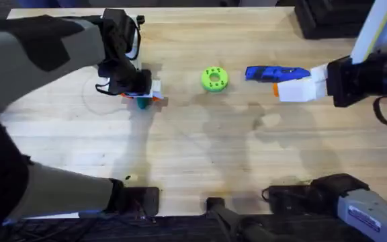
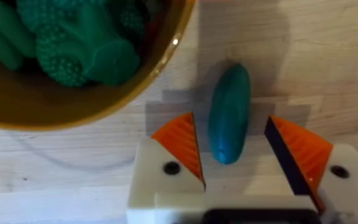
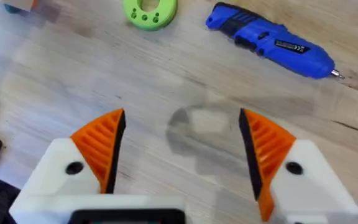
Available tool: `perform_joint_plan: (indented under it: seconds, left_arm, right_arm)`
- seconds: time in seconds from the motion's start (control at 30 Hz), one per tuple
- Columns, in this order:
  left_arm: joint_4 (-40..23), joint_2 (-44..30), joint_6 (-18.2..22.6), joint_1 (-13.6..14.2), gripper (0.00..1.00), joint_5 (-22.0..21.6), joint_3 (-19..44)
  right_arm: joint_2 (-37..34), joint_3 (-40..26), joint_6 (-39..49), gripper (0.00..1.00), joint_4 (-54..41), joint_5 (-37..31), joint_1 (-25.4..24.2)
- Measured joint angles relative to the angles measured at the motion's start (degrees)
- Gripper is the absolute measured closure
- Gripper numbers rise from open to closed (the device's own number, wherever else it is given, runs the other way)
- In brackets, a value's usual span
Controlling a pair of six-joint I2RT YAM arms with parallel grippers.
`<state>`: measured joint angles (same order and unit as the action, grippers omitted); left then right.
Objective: Pick up the gripper from the table and insert it into the empty holder that is missing its gripper. Then pick up a screw, insert it into the mounting hole, and use the screwdriver to tighten it. Finally, clean up the table by picking up the vegetable and placing it into the bucket.
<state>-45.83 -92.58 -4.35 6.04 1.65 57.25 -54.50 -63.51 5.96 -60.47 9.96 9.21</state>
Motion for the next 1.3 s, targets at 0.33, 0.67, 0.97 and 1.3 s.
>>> perform_joint_plan:
  seconds: [0.33,0.67,0.97,1.3]
  left_arm:
    - [0.5,-1.5,0.0,0.0,0.512,0.0,0.0]
    - [0.8,-1.4,0.3,0.0,0.971,-0.3,0.0]
    - [-0.2,1.0,0.3,0.0,0.971,0.3,0.3]
    - [-3.2,16.7,0.3,0.0,0.971,0.1,8.4]
  right_arm:
    - [0.0,0.0,0.0,0.011,0.0,0.0,0.0]
    - [0.0,0.0,0.0,0.012,0.0,0.0,0.0]
    - [0.0,0.0,0.0,0.012,0.0,0.0,0.0]
    - [0.0,0.0,0.0,0.012,0.0,0.0,0.0]
